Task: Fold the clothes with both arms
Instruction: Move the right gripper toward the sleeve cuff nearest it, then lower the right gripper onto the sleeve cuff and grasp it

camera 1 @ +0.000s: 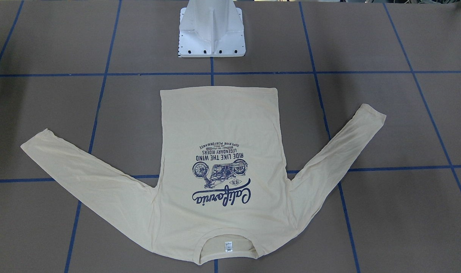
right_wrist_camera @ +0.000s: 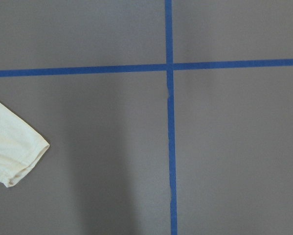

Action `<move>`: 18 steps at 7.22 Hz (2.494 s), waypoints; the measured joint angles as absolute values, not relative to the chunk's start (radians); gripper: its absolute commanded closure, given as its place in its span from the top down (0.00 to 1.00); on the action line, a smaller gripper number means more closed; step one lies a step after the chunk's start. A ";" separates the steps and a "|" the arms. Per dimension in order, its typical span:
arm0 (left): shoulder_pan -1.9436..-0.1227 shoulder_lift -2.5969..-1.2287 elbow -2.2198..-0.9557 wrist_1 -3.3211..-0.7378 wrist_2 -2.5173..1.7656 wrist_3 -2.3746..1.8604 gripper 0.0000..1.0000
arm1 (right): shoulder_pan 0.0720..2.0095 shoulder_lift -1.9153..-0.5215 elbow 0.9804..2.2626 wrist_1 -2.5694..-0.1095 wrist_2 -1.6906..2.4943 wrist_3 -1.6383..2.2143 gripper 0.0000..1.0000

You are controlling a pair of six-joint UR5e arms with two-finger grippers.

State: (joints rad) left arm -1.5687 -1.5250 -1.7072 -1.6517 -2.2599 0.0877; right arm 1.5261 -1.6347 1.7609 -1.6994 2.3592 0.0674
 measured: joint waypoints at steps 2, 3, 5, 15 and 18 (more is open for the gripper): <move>-1.565 -1.589 -1.702 -1.659 -2.293 0.088 0.99 | 1.519 -1.597 1.768 -1.680 2.360 0.073 1.00; -1.563 -1.611 -1.693 -1.674 -2.321 0.088 0.99 | 1.508 -1.554 1.770 -1.664 2.360 0.074 1.00; -1.557 -1.626 -1.683 -1.720 -2.371 0.075 0.99 | 1.471 -1.488 1.760 -1.641 2.395 0.073 1.00; -1.485 -1.634 -1.587 -2.049 -2.382 -0.117 1.00 | 1.119 -1.489 1.499 -0.959 2.336 0.617 1.00; -1.485 -1.634 -1.590 -2.049 -2.382 -0.124 1.00 | 1.077 -1.515 1.496 -0.948 2.321 0.632 0.99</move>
